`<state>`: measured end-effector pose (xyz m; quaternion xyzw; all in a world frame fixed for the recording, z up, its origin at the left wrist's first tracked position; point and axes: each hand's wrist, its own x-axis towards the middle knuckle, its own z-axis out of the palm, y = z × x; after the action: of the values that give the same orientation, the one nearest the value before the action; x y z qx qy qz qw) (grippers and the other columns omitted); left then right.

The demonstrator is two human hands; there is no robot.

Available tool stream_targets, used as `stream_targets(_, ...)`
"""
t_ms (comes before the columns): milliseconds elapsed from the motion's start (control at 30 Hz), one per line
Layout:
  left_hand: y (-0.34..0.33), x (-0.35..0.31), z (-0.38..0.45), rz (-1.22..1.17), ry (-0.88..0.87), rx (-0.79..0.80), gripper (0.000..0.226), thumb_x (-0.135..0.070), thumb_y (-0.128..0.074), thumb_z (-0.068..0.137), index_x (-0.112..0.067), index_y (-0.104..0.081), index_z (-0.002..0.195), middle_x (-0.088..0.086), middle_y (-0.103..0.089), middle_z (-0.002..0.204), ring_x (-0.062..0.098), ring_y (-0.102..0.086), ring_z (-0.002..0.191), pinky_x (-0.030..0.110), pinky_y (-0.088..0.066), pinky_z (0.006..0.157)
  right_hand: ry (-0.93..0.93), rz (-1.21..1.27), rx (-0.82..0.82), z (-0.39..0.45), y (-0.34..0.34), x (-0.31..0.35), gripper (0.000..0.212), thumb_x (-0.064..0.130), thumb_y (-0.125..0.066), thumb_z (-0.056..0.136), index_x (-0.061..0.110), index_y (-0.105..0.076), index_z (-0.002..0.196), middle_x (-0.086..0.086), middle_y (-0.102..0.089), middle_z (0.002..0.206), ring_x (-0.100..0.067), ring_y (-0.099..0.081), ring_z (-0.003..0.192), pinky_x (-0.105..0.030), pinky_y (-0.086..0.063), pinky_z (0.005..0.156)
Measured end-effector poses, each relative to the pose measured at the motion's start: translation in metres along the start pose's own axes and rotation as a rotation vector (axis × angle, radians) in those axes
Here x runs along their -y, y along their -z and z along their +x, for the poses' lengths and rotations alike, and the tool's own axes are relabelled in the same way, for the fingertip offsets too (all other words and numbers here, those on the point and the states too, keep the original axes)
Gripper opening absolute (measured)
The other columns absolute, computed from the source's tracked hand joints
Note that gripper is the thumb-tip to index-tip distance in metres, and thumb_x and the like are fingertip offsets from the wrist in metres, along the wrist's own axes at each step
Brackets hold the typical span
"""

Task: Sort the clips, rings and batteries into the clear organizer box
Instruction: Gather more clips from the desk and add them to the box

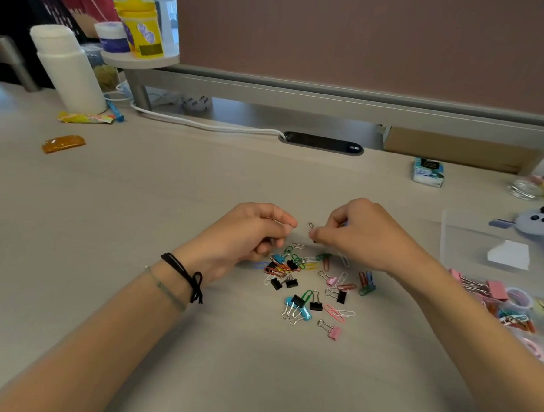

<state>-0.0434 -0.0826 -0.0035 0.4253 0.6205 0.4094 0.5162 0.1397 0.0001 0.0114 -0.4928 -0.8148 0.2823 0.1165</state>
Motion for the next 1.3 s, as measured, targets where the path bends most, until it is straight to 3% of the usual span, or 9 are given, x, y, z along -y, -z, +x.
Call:
stream_targets(200, -0.043, -0.015, 0.008, 0.007, -0.05, 0.089, 0.027, 0.001, -0.05, 0.098, -0.009, -0.076, 0.096, 0.004, -0.061, 0.074, 0.008, -0.043, 0.052, 0.017, -0.031, 0.041, -0.021, 0.031, -0.073, -0.031, 0.031, -0.028, 0.032, 0.047, -0.075, 0.078, 0.018, -0.072, 0.065, 0.0, -0.071, 0.069, -0.015, -0.064, 0.072, -0.033, -0.051, 0.065)
stream_targets(300, -0.078, -0.027, 0.013, 0.147, -0.104, 0.184, 0.024, 0.0, -0.056, 0.095, -0.012, -0.077, 0.094, 0.001, -0.062, 0.069, 0.007, -0.041, 0.051, 0.016, -0.032, 0.043, -0.083, 0.021, -0.108, -0.056, 0.05, -0.051, 0.03, 0.047, -0.078, 0.075, 0.02, -0.072, 0.066, 0.001, -0.069, 0.068, -0.013, -0.061, 0.067, -0.031, -0.048, 0.06)
stream_targets(467, -0.15, -0.046, 0.018, 0.181, -0.177, 0.32, 0.009, -0.012, -0.069, 0.091, -0.013, -0.078, 0.094, -0.001, -0.07, 0.068, 0.007, -0.043, 0.053, 0.019, -0.035, 0.049, -0.234, -0.011, -0.188, -0.101, 0.086, -0.099, 0.031, 0.05, -0.079, 0.072, 0.02, -0.071, 0.066, 0.001, -0.068, 0.064, -0.013, -0.062, 0.061, -0.033, -0.049, 0.057)
stream_targets(600, -0.197, -0.054, 0.022, 0.23, -0.162, 0.391, 0.024, -0.017, -0.055, 0.101, -0.011, -0.077, 0.093, -0.005, -0.052, 0.054, 0.005, -0.036, 0.042, 0.016, -0.028, 0.04, -0.317, -0.024, -0.247, -0.133, 0.105, -0.128, 0.026, 0.046, -0.079, 0.073, 0.021, -0.072, 0.07, 0.001, -0.061, 0.067, -0.011, -0.054, 0.062, -0.027, -0.039, 0.052)
stream_targets(700, -0.221, -0.057, 0.022, 0.27, -0.157, 0.425, 0.031, -0.01, -0.046, 0.101, -0.01, -0.076, 0.093, -0.004, -0.055, 0.055, 0.003, -0.04, 0.041, 0.016, -0.028, 0.041, -0.349, -0.049, -0.26, -0.15, 0.109, -0.146, 0.021, 0.041, -0.08, 0.073, 0.022, -0.072, 0.071, 0.001, -0.061, 0.068, -0.012, -0.052, 0.062, -0.025, -0.036, 0.052)
stream_targets(933, -0.247, -0.057, 0.023, 0.401, -0.226, 0.447, 0.026, 0.0, -0.056, 0.092, -0.012, -0.079, 0.096, -0.002, -0.068, 0.068, 0.003, -0.051, 0.05, 0.014, -0.041, 0.05, -0.456, -0.21, -0.24, -0.177, 0.122, -0.18, 0.018, 0.039, -0.08, 0.072, 0.024, -0.069, 0.071, 0.004, -0.06, 0.069, -0.012, -0.055, 0.063, -0.028, -0.037, 0.051)
stream_targets(1100, -0.265, -0.058, 0.026, 0.484, -0.305, 0.418, 0.016, -0.007, -0.069, 0.087, -0.019, -0.079, 0.09, 0.012, -0.073, 0.078, 0.012, -0.06, 0.067, 0.031, -0.053, 0.07, -0.458, -0.225, -0.245, -0.182, 0.119, -0.191, 0.022, 0.043, -0.081, 0.069, 0.025, -0.068, 0.072, 0.003, -0.06, 0.072, -0.012, -0.056, 0.065, -0.028, -0.035, 0.051)
stream_targets(1300, -0.285, -0.057, 0.024, 0.576, -0.384, 0.382, 0.014, -0.012, -0.074, 0.084, -0.024, -0.081, 0.086, 0.01, -0.065, 0.074, 0.017, -0.056, 0.065, 0.025, -0.047, 0.059, -0.462, 0.07, -0.339, -0.184, 0.126, -0.196, 0.036, 0.041, -0.081, 0.076, 0.016, -0.062, 0.06, 0.01, -0.048, 0.052, -0.006, -0.045, 0.053, -0.023, -0.03, 0.052)
